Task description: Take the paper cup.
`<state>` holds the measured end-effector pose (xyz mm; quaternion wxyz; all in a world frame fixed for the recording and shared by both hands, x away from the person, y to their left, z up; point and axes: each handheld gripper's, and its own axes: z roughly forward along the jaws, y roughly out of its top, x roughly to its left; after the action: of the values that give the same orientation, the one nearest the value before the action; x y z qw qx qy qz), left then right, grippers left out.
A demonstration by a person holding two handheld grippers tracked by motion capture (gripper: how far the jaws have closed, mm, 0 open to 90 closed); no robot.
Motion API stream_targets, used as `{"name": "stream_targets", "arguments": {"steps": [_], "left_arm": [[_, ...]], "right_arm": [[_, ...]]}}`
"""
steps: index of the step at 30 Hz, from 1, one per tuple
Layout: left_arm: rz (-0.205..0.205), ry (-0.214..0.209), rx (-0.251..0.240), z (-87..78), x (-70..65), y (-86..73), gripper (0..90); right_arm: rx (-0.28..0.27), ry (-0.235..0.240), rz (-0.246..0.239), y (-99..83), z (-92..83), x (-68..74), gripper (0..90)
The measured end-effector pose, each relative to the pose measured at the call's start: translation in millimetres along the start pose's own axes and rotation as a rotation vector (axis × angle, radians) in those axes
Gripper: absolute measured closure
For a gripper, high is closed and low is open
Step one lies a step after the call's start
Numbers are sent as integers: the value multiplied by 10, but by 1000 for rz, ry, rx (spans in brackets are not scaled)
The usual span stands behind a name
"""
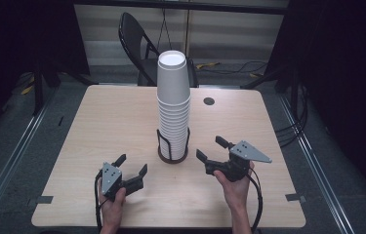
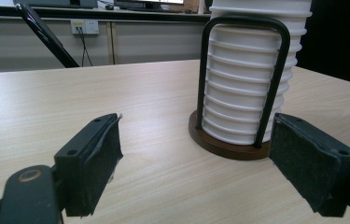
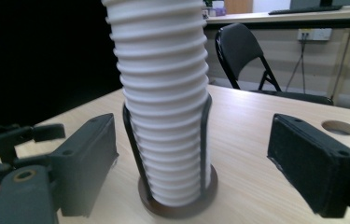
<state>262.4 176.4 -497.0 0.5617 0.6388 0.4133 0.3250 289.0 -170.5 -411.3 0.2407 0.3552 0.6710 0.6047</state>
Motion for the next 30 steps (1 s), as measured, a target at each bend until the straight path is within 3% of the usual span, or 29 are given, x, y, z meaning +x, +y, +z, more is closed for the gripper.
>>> {"name": "stream_targets", "arguments": {"steps": [17, 30], "left_arm": [[0, 0, -9, -5, 2, -2, 169], [0, -2, -6, -6, 2, -3, 169]], "right_arm": [[-24, 105, -26, 448, 169, 96, 131], [-48, 145, -64, 869, 297, 102, 129]]}}
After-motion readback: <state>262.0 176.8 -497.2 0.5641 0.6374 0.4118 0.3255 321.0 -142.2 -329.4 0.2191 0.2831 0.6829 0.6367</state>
